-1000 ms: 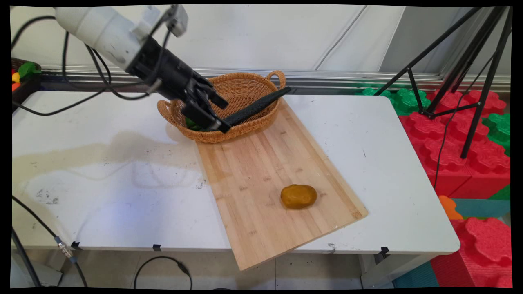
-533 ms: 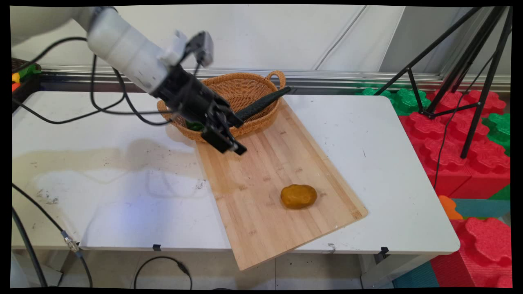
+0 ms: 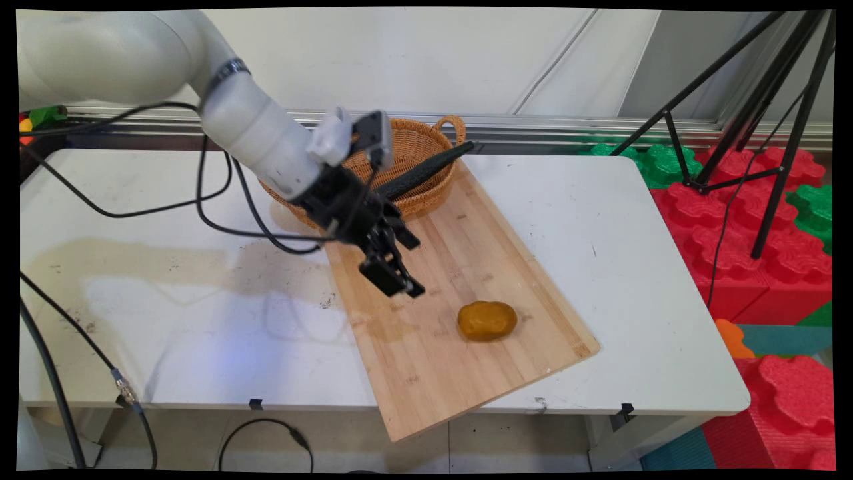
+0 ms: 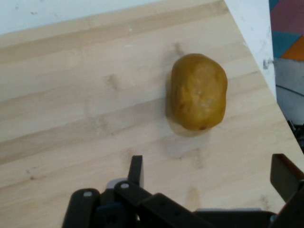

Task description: Pick up the potato from the cutting board

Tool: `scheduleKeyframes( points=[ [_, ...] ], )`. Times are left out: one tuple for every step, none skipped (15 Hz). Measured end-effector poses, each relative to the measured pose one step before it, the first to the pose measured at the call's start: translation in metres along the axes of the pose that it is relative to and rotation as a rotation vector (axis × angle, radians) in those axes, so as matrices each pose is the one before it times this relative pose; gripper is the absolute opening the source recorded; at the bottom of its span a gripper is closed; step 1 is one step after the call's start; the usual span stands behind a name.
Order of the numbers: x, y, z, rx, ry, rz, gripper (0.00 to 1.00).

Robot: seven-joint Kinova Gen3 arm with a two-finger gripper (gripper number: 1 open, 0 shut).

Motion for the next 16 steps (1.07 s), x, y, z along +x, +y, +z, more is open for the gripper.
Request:
scheduleKeyframes(
  points=[
    [0.00087,0.00252,0.00809,-0.00194,-0.00732,0.00166,1.0],
    [0.00058,0.00156,0.00514,-0.00074,-0.0046,0.0012,1.0],
    [0.00192,0.00356,0.01254,-0.00147,-0.00989,0.00389,1.0],
    [0.00171,0.00193,0.00726,-0.00082,-0.00407,0.00372,1.0],
    [0.00128,0.0012,0.00468,-0.00098,-0.00235,0.003,1.0],
    [0.00195,0.0019,0.00705,-0.00153,-0.00335,0.0048,1.0],
    [0.00139,0.0013,0.00482,-0.00156,-0.00233,0.00338,1.0],
    [0.00206,0.00177,0.00672,-0.00201,-0.00236,0.00508,1.0],
    [0.00123,0.0011,0.00448,-0.00169,-0.00228,0.00304,1.0],
    [0.00208,0.00144,0.00656,-0.00179,-0.00221,0.00518,1.0],
    [0.00132,0.00093,0.00425,-0.0011,-0.00154,0.00338,1.0],
    [0.00206,0.00099,0.00639,-0.00147,-0.00211,0.00521,1.0],
    [0.0015,0.0003,0.00407,-0.00051,-0.00104,0.00365,1.0],
    [0.00196,0.0004,0.00594,-0.00093,-0.00209,0.00425,1.0],
    [0.00119,0.00016,0.00376,-0.00049,-0.00139,0.00223,1.0],
    [0.00164,0.00007,0.00554,-0.00071,-0.00269,0.00288,1.0]
  ],
)
